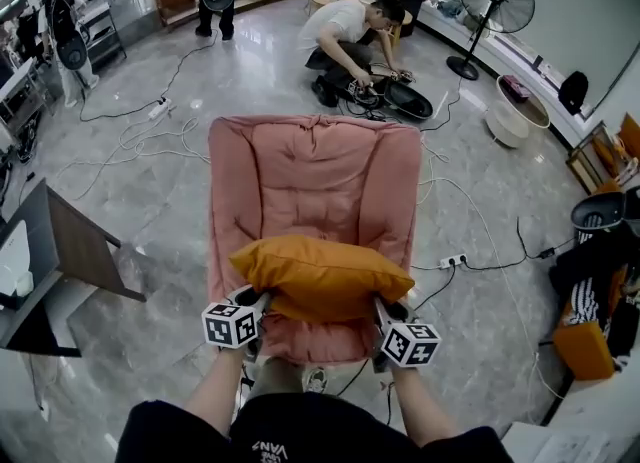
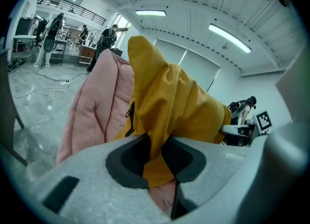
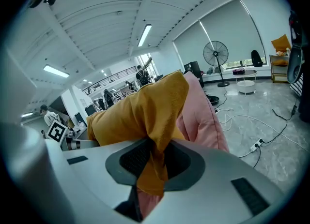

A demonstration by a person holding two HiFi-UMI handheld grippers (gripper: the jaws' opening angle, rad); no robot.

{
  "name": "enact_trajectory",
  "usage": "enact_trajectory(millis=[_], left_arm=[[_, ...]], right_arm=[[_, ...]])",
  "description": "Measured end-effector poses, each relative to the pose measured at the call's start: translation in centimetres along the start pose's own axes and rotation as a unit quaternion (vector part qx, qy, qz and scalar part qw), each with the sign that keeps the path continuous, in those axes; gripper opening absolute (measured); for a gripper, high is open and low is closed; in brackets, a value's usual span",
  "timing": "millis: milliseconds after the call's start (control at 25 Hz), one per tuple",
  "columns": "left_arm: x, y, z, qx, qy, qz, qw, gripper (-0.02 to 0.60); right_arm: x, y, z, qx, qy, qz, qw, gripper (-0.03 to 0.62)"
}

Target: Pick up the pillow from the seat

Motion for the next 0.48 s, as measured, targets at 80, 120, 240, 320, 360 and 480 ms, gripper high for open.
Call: enact_trajectory(millis=[80, 120, 240, 320, 360, 480], left_arm=[[-0.5, 0.3, 1.0, -0.002, -0.008, -0.009, 0.9999, 0.085], [-0.7, 0.5, 1.6, -0.002, -0.013, -0.015, 0.9998, 0.083], [-1.3, 0.8, 3.1, -0.006, -0.026, -0.028, 0.9993, 0.081], [-2.0, 1.1, 3.9, -0.008, -0.033, -0.034, 0.9988, 0.08], [-2.3, 1.3, 4.4, -0.009, -0.037, -0.038, 0.9985, 0.08], [-3.4, 1.4, 5.6, -0.011, -0.041, -0.056, 0.9975, 0.074]], right_arm=[[0.6, 0.2, 0.9, -0.002, -0.004, 0.005, 1.0, 0.083], [0.9, 0.3, 1.3, -0.003, -0.006, 0.007, 1.0, 0.083], [1.9, 0.5, 2.6, -0.004, -0.01, 0.018, 1.0, 0.08], [2.2, 0.7, 3.6, -0.006, -0.013, 0.024, 1.0, 0.078], [2.3, 0.8, 4.0, -0.006, -0.013, 0.026, 1.0, 0.077], [2.6, 0.9, 5.3, -0.009, -0.015, 0.029, 0.999, 0.077]])
Point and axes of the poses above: the fingertips, and each gripper's own axes: z backward along the fingers, x to its left, y out of its underside, the point moved 4 cm from there along z, backward along the fingers, and after that the axes turned 11 degrees about x, right-handed, at the moved point
